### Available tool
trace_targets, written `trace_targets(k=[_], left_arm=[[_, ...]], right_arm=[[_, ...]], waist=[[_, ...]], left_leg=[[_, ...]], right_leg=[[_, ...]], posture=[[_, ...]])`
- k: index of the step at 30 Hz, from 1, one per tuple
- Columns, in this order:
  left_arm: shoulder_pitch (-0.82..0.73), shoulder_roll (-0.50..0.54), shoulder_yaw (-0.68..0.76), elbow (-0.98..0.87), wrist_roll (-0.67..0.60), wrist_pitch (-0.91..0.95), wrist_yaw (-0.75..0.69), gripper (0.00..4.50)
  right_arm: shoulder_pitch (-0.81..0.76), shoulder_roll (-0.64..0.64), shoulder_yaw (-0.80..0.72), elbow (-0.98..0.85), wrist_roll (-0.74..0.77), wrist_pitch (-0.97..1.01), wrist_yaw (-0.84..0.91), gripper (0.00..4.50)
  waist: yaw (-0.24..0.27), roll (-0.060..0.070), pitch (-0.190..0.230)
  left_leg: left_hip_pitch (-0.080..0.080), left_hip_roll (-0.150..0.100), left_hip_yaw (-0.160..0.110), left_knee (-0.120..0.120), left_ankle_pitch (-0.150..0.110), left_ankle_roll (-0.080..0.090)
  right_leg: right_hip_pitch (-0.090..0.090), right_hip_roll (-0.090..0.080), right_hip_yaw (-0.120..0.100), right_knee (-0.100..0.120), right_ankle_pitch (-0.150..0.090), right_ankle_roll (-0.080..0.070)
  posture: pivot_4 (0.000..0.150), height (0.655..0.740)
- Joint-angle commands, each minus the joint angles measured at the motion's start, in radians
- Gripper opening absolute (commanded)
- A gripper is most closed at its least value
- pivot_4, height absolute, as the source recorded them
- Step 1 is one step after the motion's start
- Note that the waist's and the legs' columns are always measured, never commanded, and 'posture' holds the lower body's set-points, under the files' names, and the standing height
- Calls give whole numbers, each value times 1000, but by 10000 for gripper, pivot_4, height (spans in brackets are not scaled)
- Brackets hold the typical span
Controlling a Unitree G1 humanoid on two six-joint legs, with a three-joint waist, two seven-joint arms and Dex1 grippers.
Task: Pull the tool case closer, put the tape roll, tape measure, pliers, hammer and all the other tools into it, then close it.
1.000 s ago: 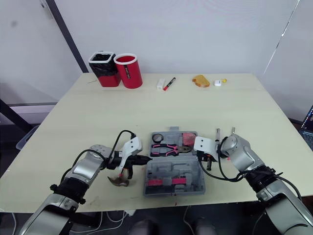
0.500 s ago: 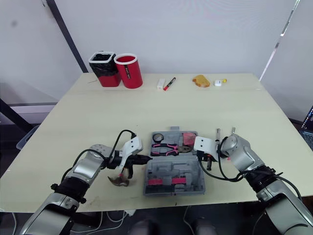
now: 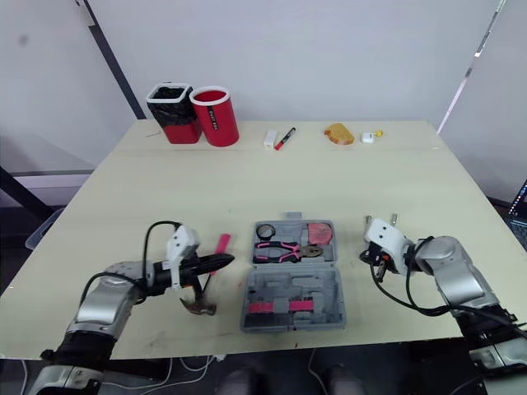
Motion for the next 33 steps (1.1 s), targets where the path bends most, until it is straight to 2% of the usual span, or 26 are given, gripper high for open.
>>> trace_targets(k=[1, 2, 3, 4, 5, 7, 10, 11, 12, 16, 22, 28, 33], left_arm=[[79, 16, 126, -96, -106, 27, 16, 4037], [94, 15, 143, -112, -124, 35, 21, 5046], [126, 20, 170, -128, -142, 40, 22, 8685], [167, 25, 203, -145, -165, 50, 21, 11888], [198, 28, 226, -160, -183, 57, 20, 17480], [311, 37, 305, -198, -230, 79, 8, 26478], [435, 53, 387, -204, -254, 70, -8, 42001], [468, 60, 410, -197, -255, 61, -15, 45000], [490, 66, 426, -191, -254, 55, -20, 45000], [551, 77, 480, -142, -257, 29, -51, 45000], [541, 74, 469, -182, -274, 53, -24, 45000], [445, 99, 408, -298, -325, 131, -18, 45000], [358, 115, 334, -385, -399, 164, -80, 45000]], right_arm=[[80, 6, -132, -70, 120, -139, 21, 0], [99, 6, -144, -80, 138, -158, 30, 0], [122, 16, -174, -101, 172, -151, 17, 4190], [151, 19, -203, -124, 201, -148, 10, 5133], [175, 20, -223, -142, 221, -148, 5, 9008], [280, 4, -311, -198, 268, -135, -1, 17800], [444, -32, -430, -251, 303, -141, 8, 34094], [497, -39, -470, -264, 316, -143, 11, 39348], [535, -43, -499, -273, 329, -143, 12, 44352], [655, -47, -595, -287, 363, -141, 8, 44352], [714, -49, -628, -238, 366, -175, 23, 44352], [588, -49, -546, -292, 345, -90, -115, 44352], [410, -43, -388, -316, 271, 142, -326, 44352]], waist=[[1, 0, 0], [1, 0, 0], [2, 0, 0], [2, 0, 0], [2, 0, 1], [2, 0, 0], [5, 0, 0], [8, 1, 1], [11, 1, 1], [11, 3, 2], [6, 3, 2], [3, 5, 3], [-1, 5, 3]], left_leg=[[0, 0, 0, 0, 0, 0], [0, 0, 0, 0, 0, 0], [0, 0, 0, 0, 0, 0], [0, 0, 0, 0, 0, 0], [0, 0, 0, 0, 0, 0], [0, 0, 0, 0, 0, 0], [0, 3, 0, -1, 0, 0], [0, 3, 1, -1, 0, 0], [0, 3, 0, -1, 0, 0], [3, 4, -2, 0, 0, 0], [7, 5, 0, -1, -3, -5], [6, 5, 1, -1, -1, -1], [6, 3, 1, -2, -1, -1]], right_leg=[[0, 0, 0, 0, 0, 0], [0, 0, 0, 0, 0, 0], [0, 0, 0, 0, 0, 0], [0, 0, 0, 0, 0, 0], [0, 0, -1, -1, 0, 1], [0, -1, 0, -1, 0, 0], [1, -2, -1, -2, -2, -2], [1, -2, -1, -3, -2, -2], [1, -3, -1, -3, -2, -2], [0, -4, -2, -3, -3, 1], [1, -8, -2, -3, -4, 1], [1, -7, -2, -3, -2, -2], [1, -6, -1, -3, -1, -3]], posture=[[1500, 7400], [1500, 7400], [1500, 7400], [1500, 7400], [1500, 7400], [1500, 7400], [1500, 7400], [1500, 7400], [1500, 7400], [1500, 7400], [1500, 7400], [1500, 7400], [1500, 7400]])
